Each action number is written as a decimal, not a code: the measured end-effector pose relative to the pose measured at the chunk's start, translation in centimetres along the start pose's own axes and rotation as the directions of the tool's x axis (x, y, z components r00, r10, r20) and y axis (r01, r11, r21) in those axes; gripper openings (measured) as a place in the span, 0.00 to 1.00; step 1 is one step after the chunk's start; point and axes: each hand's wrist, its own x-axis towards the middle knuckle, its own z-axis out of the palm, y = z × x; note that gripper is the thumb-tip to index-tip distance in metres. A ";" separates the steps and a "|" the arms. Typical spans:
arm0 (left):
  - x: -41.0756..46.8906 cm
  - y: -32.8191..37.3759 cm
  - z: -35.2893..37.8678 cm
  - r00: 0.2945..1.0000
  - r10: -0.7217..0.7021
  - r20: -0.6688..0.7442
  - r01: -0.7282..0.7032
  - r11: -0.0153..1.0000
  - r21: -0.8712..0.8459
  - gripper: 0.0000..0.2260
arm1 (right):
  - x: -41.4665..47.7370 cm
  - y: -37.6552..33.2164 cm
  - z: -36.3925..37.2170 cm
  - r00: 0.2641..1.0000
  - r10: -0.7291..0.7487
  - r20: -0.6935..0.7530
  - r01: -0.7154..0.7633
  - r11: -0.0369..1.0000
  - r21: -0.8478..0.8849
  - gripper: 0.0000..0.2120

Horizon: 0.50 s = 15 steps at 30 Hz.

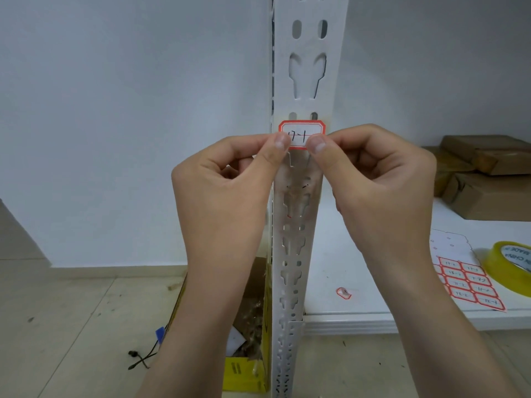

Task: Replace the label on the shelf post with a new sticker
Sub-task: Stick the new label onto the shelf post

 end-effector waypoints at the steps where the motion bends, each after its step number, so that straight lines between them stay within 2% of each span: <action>1: 0.0 0.0 0.1 1.000 0.001 0.001 -0.001 1.000 0.002 0.04 | 0.0 0.0 0.0 1.000 0.011 -0.006 -0.011 1.000 -0.008 0.07; 8: -0.2 0.1 0.7 1.000 0.030 -0.011 -0.029 0.999 0.035 0.02 | 0.1 0.0 0.3 0.999 0.030 -0.042 -0.032 0.999 -0.032 0.08; 15: -0.1 0.1 0.8 0.999 0.026 -0.033 -0.025 0.999 0.046 0.04 | 0.0 -0.4 0.5 0.997 0.048 -0.064 -0.050 0.998 -0.038 0.08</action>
